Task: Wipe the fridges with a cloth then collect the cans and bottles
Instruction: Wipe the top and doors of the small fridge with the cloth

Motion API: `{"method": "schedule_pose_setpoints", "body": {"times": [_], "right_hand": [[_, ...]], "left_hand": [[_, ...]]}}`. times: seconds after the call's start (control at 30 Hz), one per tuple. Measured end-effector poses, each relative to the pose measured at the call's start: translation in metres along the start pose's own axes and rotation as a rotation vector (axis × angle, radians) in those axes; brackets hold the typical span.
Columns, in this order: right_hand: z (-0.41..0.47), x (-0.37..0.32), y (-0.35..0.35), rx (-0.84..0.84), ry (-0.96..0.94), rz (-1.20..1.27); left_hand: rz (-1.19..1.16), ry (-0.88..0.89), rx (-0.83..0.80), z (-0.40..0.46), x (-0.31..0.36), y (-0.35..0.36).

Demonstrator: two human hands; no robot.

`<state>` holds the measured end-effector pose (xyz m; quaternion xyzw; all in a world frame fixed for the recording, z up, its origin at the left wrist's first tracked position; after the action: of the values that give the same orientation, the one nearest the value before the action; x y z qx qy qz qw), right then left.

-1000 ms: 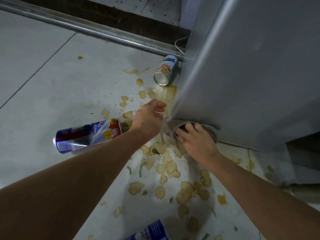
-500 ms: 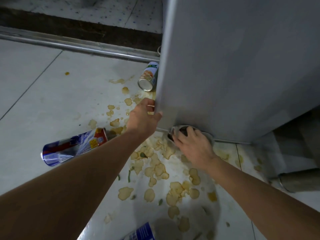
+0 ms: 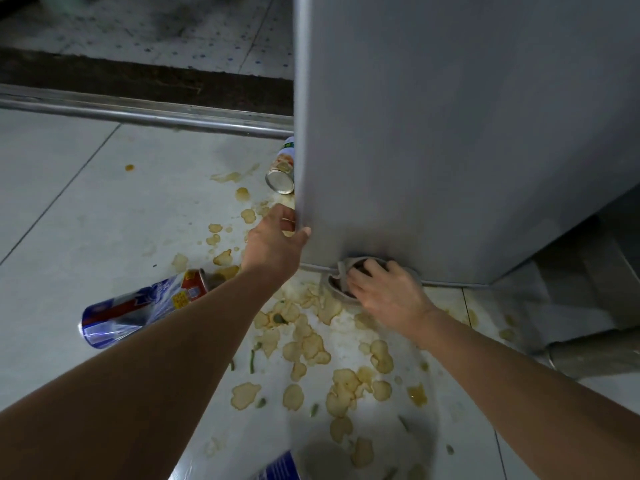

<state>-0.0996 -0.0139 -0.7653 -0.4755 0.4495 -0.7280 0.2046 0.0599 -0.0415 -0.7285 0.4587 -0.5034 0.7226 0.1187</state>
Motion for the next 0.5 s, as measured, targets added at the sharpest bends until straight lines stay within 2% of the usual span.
{"method": "schedule_pose_setpoints", "body": {"times": [0.27, 0.5], "right_hand": [[-0.084, 0.054, 0.013, -0.087, 0.132, -0.034], [-0.138, 0.074, 0.054, -0.338, 0.248, -0.026]], "left_hand": [[0.028, 0.03, 0.035, -0.005, 0.005, -0.001], [0.042, 0.022, 0.056, -0.008, 0.006, -0.003]]}}
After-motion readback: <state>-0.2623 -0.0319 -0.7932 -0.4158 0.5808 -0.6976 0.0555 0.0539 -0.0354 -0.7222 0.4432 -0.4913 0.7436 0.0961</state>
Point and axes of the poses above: each hand's wrist, its own z-axis towards the middle knuckle, its own y-axis out of the palm, x = y × z, the point moved 9 cm from there along z, towards the middle knuckle, and after that the axes turned 12 degrees about x, right-handed, at the moved point
